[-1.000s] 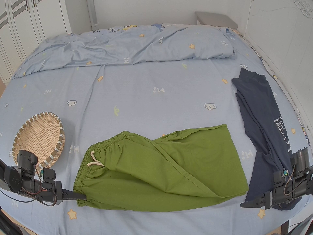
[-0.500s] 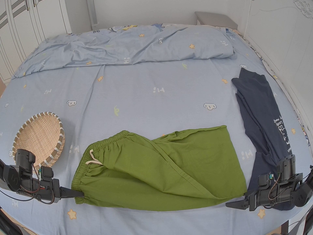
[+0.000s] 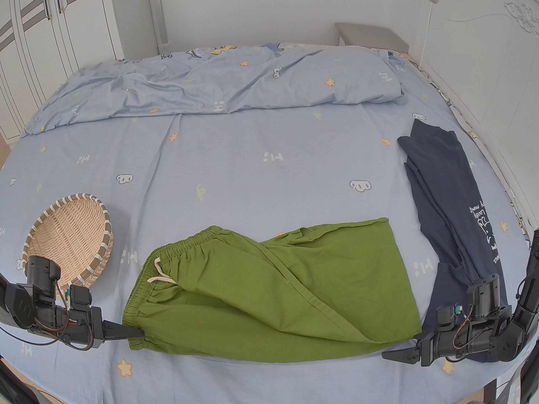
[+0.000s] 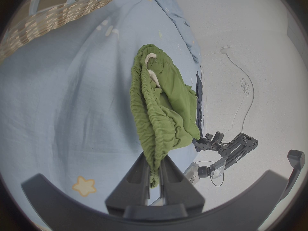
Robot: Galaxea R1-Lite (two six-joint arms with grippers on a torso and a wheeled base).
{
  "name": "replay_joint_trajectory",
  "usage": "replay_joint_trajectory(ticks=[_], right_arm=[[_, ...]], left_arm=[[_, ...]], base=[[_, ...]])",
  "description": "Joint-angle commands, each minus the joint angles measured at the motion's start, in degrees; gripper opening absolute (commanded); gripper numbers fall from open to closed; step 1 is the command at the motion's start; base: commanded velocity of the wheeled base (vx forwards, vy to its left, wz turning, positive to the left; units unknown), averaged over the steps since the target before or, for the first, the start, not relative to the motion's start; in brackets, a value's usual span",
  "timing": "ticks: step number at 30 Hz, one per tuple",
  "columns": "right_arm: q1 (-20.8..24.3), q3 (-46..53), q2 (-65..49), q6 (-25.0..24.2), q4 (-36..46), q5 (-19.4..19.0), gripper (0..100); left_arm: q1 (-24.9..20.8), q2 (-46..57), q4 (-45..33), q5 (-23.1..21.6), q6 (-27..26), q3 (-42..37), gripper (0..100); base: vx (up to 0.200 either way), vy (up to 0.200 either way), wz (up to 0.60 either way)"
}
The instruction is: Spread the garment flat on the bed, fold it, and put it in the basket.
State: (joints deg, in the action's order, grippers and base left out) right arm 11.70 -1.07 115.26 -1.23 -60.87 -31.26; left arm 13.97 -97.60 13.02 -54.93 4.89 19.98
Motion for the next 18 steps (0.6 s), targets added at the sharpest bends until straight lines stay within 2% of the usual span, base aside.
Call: replay_joint_trajectory(ticks=[1,6,7,18], right_arm=[[-0.45,1.07,0.14,-0.35,1.01,0.23,100],[-1.86,1.07,-0.48,-0.44,0.49,0.14,100],[-2.21,1.07,-1.09,-0.35,0.49,0.14,0],[-2.30,1.07,-3.55,-0.44,1.28,0.14,0]], left_arm=[[-0.08,0.04,0.08,0.00,0.03,-0.03,0],[-0.08,0.04,0.08,0.00,-0.05,-0.03,0],[0.00,0.04,-0.01,0.00,-0.05,-0.03,0],[0.00,0.04,-0.01,0.00,-0.05,-0.12,0]], base=[[0.000,0.000,0.00],[0.000,0.000,0.00],[0.000,0.000,0.00],[0.000,0.000,0.00]])
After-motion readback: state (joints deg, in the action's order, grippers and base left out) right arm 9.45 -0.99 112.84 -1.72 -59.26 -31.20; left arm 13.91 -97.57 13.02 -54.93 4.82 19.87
